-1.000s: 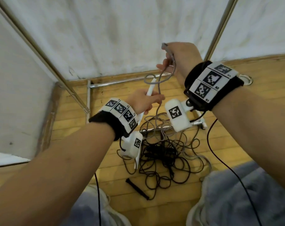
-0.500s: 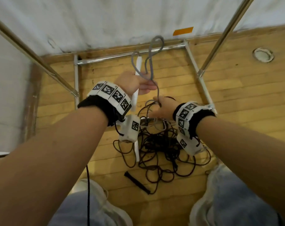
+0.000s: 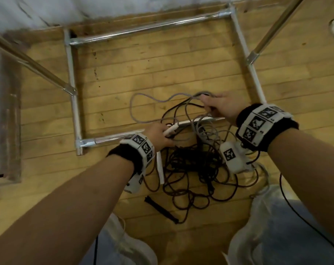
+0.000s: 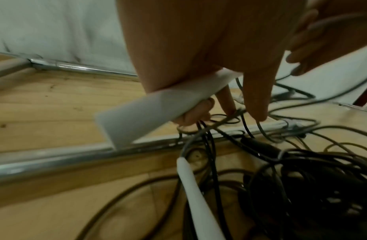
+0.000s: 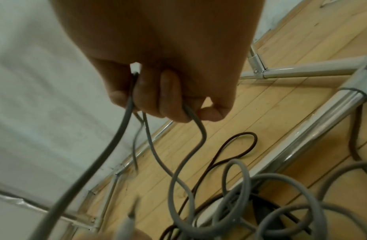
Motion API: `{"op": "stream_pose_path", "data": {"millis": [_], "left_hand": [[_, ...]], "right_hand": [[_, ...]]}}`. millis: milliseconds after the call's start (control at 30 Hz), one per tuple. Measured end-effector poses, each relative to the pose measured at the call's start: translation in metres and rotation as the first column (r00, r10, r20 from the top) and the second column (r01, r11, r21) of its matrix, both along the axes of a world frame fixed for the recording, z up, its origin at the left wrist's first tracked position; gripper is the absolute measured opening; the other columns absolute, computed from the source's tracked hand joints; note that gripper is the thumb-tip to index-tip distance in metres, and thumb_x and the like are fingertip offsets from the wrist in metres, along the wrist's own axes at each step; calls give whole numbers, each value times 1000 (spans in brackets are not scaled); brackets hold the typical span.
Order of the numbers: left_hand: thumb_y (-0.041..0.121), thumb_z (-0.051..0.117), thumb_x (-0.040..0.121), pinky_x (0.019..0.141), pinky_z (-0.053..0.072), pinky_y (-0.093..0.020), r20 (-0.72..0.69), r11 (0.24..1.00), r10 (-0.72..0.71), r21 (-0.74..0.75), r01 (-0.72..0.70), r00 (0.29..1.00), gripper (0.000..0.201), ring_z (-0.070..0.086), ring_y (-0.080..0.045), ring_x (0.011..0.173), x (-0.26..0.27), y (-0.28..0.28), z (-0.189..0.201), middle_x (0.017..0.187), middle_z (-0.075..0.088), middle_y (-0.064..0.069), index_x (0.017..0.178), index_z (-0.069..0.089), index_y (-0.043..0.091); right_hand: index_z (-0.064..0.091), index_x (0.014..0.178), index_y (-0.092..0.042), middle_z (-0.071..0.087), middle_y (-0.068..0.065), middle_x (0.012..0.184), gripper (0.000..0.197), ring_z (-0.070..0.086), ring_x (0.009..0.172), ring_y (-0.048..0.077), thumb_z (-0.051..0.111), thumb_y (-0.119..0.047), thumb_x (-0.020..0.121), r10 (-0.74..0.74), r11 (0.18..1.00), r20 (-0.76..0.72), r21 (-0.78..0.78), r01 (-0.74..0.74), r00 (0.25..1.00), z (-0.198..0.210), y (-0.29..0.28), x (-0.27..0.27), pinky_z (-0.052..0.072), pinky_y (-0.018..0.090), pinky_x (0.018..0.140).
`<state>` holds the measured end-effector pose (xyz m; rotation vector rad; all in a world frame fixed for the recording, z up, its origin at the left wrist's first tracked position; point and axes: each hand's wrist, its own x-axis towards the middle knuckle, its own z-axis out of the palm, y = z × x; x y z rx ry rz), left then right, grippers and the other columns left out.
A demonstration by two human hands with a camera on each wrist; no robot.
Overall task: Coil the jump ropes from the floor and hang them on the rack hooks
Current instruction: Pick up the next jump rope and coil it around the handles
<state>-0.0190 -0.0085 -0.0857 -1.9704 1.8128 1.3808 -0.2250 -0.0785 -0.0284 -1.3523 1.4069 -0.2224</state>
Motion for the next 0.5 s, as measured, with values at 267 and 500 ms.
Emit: {"op": "stream_pose_path", "data": {"millis": [267,500], "left_hand": [[39,54,94,64,43,-32,96,993,-22,-113,33,995,34,58,-25,74,10,14,-4,78,65,-9,79,67,12],[41,57,91,61,45,-31,-116,942,211,-240,-234,971,39,62,-28,65,9,-12,67,70,69,-10,78,71,7]], "right_hand": [[55,57,-19,47,0,56,43,45,57,19,48,-42,92,-313,921,-51,-259,290,948,18,-15,5,36,29,60],[62,116,-17,55,6,123,30,53,105,21,53,-29,90,-42,940,-475,-317,-127,879,45,1,13,46,30,84]]}}
